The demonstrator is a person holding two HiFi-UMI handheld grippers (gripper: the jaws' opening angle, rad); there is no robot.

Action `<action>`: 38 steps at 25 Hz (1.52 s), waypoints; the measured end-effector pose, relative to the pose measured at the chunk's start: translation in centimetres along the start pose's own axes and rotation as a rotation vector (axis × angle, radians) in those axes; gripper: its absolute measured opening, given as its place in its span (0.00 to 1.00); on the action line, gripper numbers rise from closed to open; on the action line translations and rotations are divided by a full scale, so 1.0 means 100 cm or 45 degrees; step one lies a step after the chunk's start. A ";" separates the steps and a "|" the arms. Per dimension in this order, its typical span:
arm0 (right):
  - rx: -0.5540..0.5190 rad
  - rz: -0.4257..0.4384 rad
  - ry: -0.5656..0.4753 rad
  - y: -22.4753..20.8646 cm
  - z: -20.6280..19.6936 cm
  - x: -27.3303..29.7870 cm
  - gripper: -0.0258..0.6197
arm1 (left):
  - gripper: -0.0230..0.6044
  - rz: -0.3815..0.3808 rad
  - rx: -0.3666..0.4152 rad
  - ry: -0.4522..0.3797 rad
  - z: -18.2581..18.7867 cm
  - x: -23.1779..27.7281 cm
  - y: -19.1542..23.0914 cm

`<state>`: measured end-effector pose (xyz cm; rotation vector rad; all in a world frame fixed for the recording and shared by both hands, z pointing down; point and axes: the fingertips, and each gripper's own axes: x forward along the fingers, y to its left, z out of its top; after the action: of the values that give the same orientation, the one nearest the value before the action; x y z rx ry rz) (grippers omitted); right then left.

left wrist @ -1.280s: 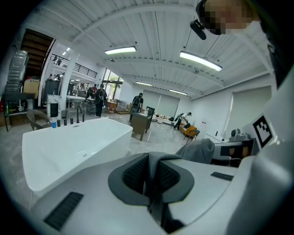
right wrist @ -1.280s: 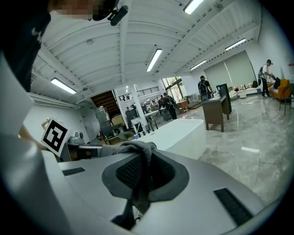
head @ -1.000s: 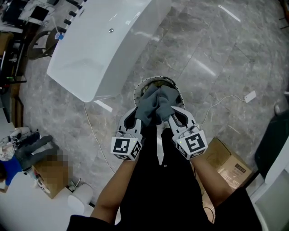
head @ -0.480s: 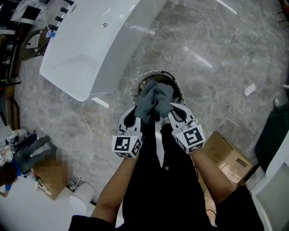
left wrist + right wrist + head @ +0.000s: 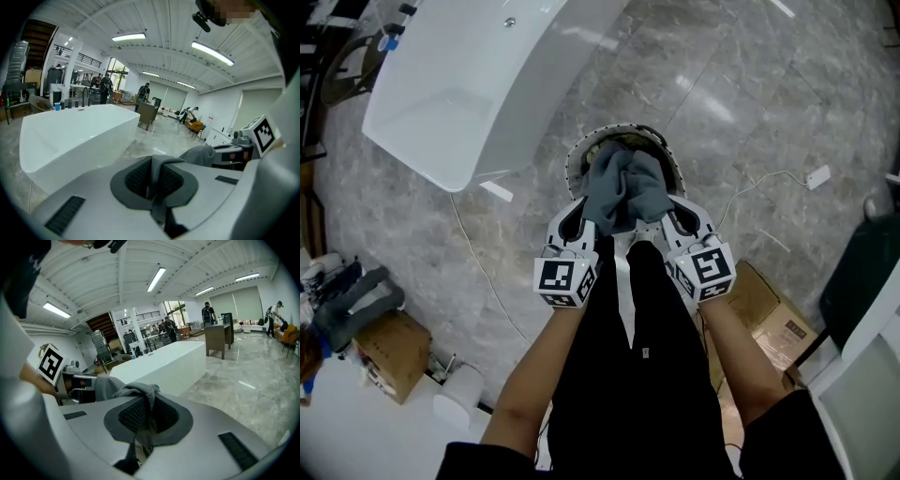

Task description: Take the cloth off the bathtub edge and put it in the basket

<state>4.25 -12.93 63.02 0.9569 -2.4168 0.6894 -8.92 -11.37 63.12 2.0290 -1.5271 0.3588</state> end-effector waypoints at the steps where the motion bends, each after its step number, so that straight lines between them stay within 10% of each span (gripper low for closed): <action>1: 0.007 -0.013 0.007 -0.002 -0.004 0.003 0.10 | 0.07 -0.005 0.000 0.006 -0.005 0.003 0.002; 8: 0.004 -0.061 0.067 -0.013 -0.031 0.028 0.10 | 0.07 0.012 -0.144 0.023 -0.034 0.022 0.023; 38: 0.145 -0.203 0.244 -0.048 -0.139 0.145 0.10 | 0.07 -0.152 -0.174 0.204 -0.152 0.121 0.066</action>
<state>1.20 -14.88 83.33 1.0641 -2.1286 0.8271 -9.47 -13.31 83.53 1.9253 -1.2923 0.3507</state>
